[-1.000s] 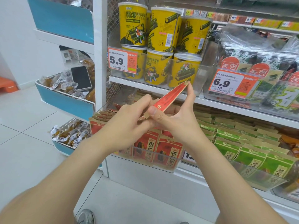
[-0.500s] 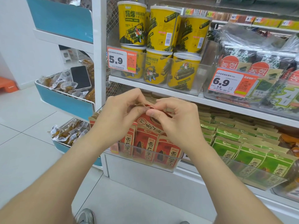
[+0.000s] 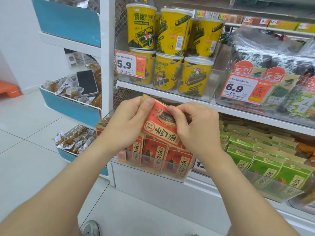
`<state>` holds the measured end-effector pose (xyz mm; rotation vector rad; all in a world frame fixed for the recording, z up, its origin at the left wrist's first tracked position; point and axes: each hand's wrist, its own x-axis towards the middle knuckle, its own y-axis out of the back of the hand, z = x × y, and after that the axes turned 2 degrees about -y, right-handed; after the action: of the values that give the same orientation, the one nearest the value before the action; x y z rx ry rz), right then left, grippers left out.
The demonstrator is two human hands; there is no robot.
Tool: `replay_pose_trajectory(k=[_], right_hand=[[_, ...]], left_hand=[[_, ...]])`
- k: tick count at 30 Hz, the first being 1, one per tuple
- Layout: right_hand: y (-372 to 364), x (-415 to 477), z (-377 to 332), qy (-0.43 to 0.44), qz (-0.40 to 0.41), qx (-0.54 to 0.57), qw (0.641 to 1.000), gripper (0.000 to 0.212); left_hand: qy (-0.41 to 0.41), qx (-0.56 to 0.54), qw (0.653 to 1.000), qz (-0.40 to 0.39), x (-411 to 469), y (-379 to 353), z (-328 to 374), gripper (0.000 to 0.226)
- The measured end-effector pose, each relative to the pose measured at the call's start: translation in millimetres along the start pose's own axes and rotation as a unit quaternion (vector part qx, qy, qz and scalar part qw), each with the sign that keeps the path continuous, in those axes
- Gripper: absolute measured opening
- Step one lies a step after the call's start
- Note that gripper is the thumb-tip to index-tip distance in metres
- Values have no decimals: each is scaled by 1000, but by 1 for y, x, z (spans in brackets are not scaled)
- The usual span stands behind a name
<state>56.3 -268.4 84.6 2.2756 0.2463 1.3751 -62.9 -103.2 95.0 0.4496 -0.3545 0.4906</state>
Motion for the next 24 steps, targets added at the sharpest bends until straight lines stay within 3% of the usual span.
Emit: replay_pose_trajectory(k=[3,5,8,10,12,14,16,19,24], right_hand=[[3,2,-5,-16,43,48,998,22],[12,6,-8,-117,28,97,988,21],[17,10,-13,-295,-107,274,909,40],[13,10,-15,-318,-160,349,867,35],[4,8,-19,-316,-169,366,859,27],[-8,7,-19,-310,-121,343,878,19],[-19,8,-16,-269,-38,273,923,7],[-37,12,-11,-168,45,144,974,5],[-84,19,-21,-34,-29,46,998,24]], left_hand=[[47,-61,996,48,0,-5,3,41],[85,-139,982,96,3,-3,4,43],[129,-199,957,169,10,4,3,45],[154,-193,954,169,12,11,2,45],[171,-142,967,128,13,19,-2,46],[178,-34,976,124,13,28,-12,40],[159,103,973,131,14,42,-28,26],[190,261,946,40,11,59,-41,56],[221,409,875,-137,6,71,-67,77]])
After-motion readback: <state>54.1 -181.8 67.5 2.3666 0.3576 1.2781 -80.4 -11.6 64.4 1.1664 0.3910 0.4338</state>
